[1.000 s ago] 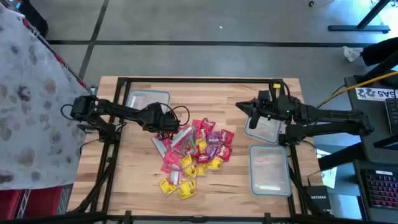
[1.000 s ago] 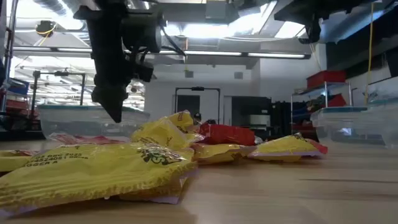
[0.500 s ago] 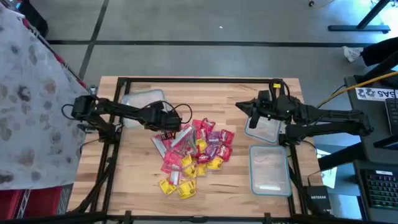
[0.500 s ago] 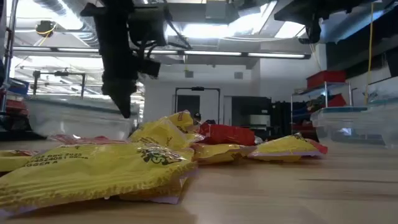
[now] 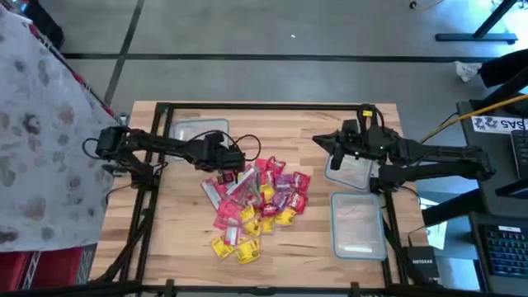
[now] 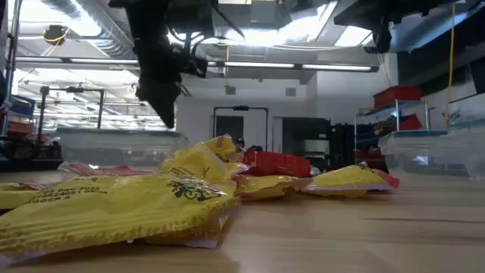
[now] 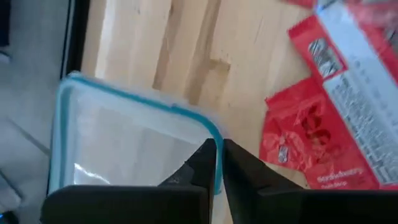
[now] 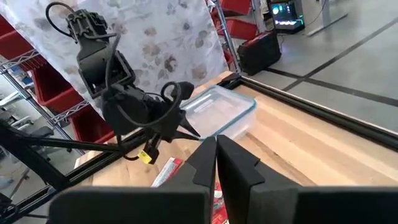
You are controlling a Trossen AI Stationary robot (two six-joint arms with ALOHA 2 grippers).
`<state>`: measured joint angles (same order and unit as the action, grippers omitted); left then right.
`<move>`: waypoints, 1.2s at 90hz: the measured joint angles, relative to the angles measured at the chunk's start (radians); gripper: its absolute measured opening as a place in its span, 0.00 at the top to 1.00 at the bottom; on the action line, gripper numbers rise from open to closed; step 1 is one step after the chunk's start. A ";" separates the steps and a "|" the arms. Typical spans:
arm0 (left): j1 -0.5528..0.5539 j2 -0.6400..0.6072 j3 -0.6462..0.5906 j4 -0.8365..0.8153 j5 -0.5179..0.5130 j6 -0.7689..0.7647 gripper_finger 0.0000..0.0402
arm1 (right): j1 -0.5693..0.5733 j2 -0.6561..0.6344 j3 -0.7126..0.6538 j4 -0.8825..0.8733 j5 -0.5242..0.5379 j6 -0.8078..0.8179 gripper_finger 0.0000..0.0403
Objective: Sort candy
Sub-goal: Open the rectangular transparent bin
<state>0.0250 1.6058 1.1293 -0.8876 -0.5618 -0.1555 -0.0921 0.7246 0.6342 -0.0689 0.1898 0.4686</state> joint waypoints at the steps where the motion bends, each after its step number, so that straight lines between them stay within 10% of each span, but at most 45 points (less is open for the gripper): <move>1: 0.000 0.000 0.003 -0.001 -0.001 0.003 0.98 | 0.000 0.000 0.000 0.000 0.000 0.000 1.00; 35: 0.002 -0.002 0.017 -0.002 0.036 0.006 0.97 | 0.000 0.000 0.000 0.000 0.000 -0.001 1.00; 78: 0.031 -0.003 0.003 -0.275 0.088 -0.074 0.50 | 0.000 0.000 0.000 0.000 0.001 -0.002 1.00; 108: 0.043 -0.003 -0.120 -0.109 0.069 0.000 0.31 | 0.000 0.000 0.000 -0.001 0.001 -0.002 1.00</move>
<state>0.0681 1.6025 1.0097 -0.9964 -0.4923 -0.1554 -0.0921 0.7246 0.6342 -0.0699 0.1906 0.4664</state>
